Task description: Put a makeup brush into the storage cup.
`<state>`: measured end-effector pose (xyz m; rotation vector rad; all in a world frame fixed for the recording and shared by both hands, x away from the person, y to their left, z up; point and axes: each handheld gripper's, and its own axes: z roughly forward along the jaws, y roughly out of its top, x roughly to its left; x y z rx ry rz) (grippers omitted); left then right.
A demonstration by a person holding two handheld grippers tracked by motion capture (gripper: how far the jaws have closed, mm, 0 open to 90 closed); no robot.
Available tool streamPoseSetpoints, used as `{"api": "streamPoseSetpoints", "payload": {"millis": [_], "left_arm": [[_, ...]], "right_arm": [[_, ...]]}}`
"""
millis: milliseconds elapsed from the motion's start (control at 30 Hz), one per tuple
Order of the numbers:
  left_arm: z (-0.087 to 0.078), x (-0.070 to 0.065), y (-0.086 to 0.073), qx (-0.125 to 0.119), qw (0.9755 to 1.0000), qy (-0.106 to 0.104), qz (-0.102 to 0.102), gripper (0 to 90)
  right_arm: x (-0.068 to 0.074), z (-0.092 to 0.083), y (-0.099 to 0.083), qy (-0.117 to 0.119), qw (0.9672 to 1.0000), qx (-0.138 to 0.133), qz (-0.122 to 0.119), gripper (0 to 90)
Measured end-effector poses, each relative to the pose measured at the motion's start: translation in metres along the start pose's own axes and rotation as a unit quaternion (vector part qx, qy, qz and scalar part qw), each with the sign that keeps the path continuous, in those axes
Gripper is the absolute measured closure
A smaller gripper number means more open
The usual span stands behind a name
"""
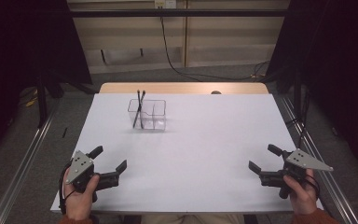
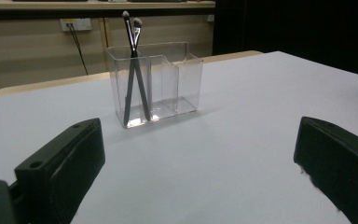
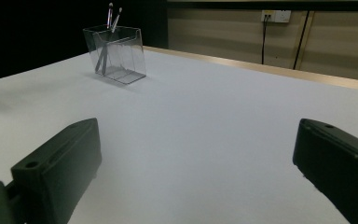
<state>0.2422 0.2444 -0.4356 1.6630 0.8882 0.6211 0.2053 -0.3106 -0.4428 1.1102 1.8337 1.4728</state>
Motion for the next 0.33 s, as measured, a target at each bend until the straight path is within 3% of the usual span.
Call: {"api": "streamPoseSetpoints", "payload": {"millis": [333], "left_arm": [[0.0024,0.0013,0.0001,0.001,1.0000,0.000,-0.001,2.0]], "right_arm": [[-0.0015,0.0007,-0.0004,0.000,1.0000,0.001,0.000,0.3]]}}
